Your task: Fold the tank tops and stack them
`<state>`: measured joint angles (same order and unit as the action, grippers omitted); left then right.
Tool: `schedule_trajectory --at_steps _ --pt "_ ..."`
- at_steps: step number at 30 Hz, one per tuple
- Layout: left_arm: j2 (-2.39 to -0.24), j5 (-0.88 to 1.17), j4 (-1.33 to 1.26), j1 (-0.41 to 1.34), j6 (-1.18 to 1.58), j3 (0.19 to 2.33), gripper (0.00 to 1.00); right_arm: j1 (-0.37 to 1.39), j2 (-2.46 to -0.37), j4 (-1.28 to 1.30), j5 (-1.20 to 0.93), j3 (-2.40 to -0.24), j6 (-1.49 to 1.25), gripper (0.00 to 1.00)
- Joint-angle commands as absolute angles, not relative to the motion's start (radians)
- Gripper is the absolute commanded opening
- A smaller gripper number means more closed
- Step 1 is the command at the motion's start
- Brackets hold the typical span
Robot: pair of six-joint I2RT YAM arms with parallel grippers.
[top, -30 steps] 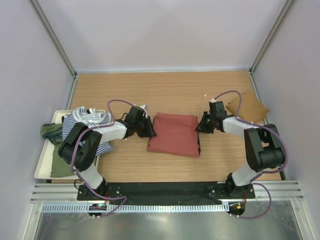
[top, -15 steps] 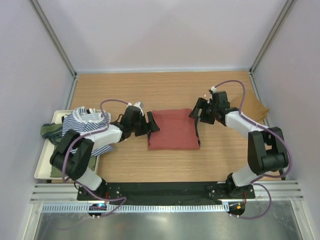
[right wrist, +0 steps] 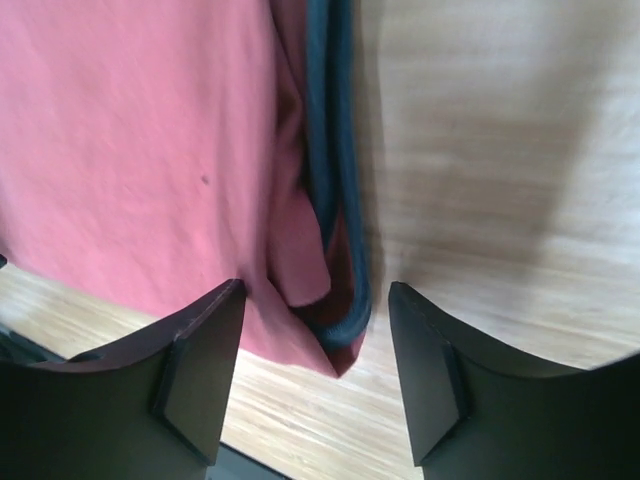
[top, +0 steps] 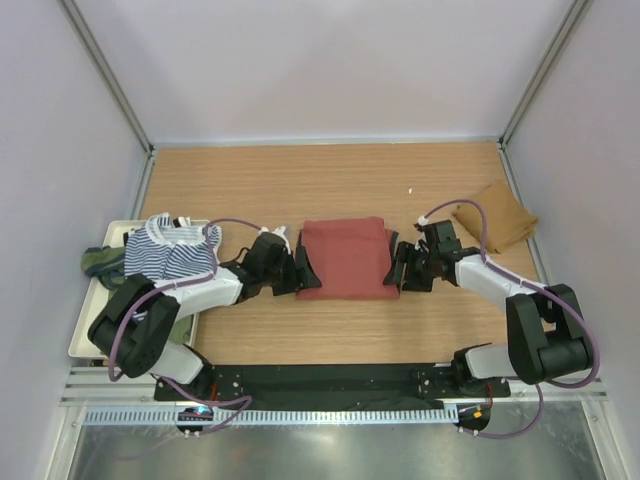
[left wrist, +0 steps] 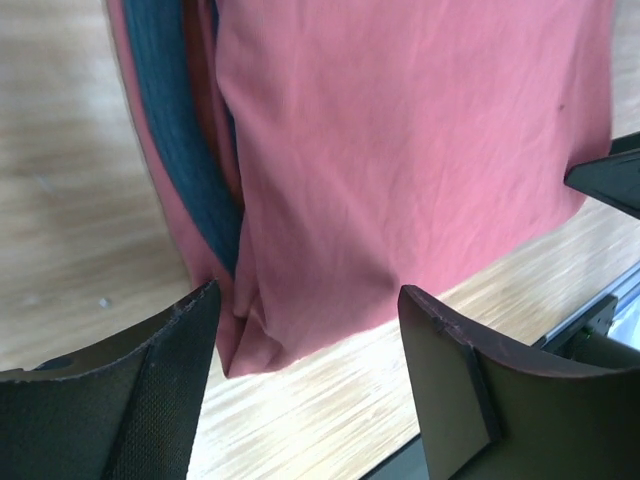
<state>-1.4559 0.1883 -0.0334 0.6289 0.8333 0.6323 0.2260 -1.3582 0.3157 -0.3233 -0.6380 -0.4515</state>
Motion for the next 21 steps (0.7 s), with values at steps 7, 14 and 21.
schedule_trajectory --at_steps 7,14,21 --pt "-1.522 0.193 -0.129 0.663 0.897 0.555 0.29 0.233 -1.364 0.235 -0.345 -0.575 -0.5 0.22" --pt "-1.523 0.15 -0.135 0.663 0.89 0.528 0.06 0.19 -1.313 0.268 -0.24 -0.577 -0.517 0.06" --pt "-1.47 0.103 -0.092 0.663 0.862 0.531 0.32 0.132 -1.235 0.313 -0.071 -0.607 -0.54 0.46"
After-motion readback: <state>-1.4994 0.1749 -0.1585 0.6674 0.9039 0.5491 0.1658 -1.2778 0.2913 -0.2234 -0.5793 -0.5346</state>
